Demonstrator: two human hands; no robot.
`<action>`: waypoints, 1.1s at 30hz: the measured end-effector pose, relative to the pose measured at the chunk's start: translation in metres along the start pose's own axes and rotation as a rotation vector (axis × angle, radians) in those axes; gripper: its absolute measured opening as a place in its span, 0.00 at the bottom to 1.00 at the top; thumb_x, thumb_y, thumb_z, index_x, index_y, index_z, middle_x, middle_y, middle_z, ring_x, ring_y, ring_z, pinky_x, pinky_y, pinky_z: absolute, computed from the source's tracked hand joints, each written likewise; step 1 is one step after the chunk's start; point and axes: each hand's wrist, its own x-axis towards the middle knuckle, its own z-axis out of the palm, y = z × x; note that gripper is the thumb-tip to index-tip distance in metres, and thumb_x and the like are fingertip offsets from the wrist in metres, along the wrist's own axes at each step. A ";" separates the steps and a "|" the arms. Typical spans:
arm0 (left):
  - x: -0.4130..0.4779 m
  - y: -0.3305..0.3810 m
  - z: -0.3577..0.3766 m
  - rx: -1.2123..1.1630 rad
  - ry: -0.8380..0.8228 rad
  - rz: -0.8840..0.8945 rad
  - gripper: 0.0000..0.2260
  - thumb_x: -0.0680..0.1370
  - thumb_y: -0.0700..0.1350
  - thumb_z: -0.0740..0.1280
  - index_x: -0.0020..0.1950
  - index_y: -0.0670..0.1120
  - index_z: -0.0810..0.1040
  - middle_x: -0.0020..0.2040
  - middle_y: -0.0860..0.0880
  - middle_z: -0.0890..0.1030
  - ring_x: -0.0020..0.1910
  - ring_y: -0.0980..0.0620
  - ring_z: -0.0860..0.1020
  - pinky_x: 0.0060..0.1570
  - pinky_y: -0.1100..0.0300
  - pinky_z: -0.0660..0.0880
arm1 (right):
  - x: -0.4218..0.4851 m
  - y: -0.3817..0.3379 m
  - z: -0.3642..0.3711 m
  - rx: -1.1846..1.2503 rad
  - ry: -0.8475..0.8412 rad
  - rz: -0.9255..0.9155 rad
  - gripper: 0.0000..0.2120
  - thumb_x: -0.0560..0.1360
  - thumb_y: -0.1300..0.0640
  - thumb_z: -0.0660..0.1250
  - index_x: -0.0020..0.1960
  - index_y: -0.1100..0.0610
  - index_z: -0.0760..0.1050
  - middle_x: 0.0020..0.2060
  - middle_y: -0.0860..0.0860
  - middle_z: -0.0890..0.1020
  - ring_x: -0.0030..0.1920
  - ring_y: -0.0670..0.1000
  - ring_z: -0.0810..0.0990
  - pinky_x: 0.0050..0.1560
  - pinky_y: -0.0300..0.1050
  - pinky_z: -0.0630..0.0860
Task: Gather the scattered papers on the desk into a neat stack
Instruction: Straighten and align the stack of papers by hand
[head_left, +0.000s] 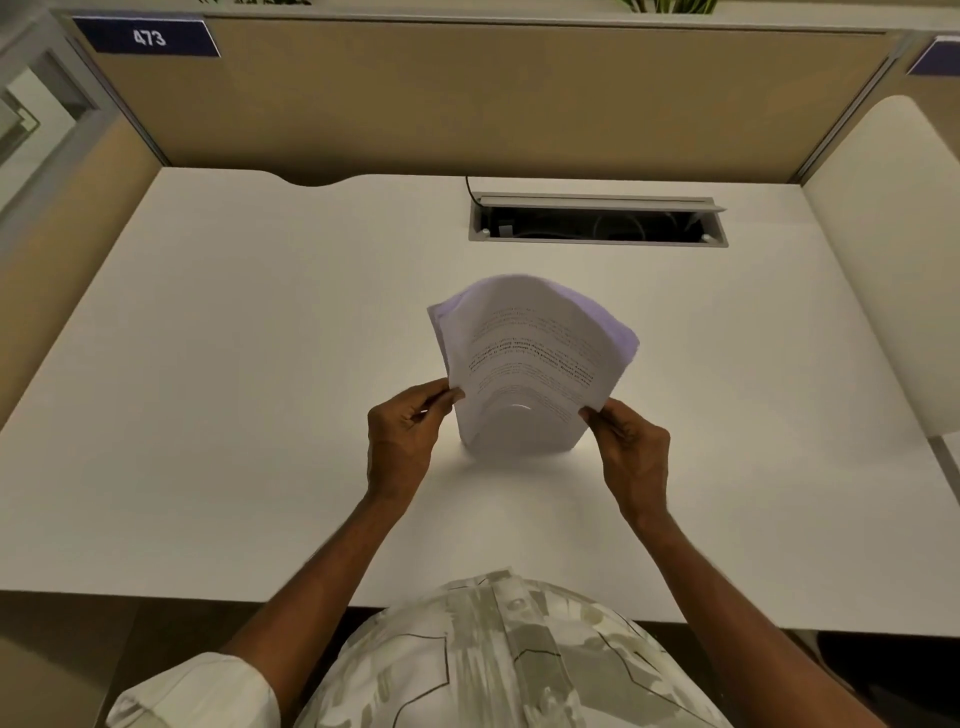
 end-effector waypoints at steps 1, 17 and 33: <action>0.001 0.001 0.000 0.007 -0.002 0.029 0.10 0.77 0.45 0.75 0.58 0.50 0.85 0.52 0.56 0.87 0.51 0.54 0.86 0.54 0.56 0.83 | 0.000 -0.001 0.000 0.009 0.012 -0.002 0.11 0.81 0.63 0.71 0.61 0.56 0.86 0.50 0.28 0.85 0.48 0.44 0.87 0.51 0.32 0.79; 0.005 0.014 -0.003 -0.056 0.048 -0.165 0.05 0.77 0.48 0.74 0.49 0.47 0.84 0.41 0.52 0.88 0.39 0.53 0.87 0.41 0.60 0.84 | 0.035 -0.019 -0.001 0.153 0.023 0.149 0.09 0.78 0.55 0.75 0.58 0.53 0.86 0.48 0.42 0.89 0.48 0.42 0.88 0.47 0.34 0.82; -0.050 -0.026 -0.005 -0.627 0.431 -0.849 0.03 0.76 0.34 0.74 0.48 0.40 0.83 0.41 0.46 0.88 0.40 0.50 0.87 0.39 0.60 0.83 | -0.016 -0.015 0.048 0.564 -0.079 1.180 0.20 0.75 0.59 0.78 0.62 0.67 0.77 0.52 0.59 0.80 0.54 0.57 0.81 0.51 0.56 0.84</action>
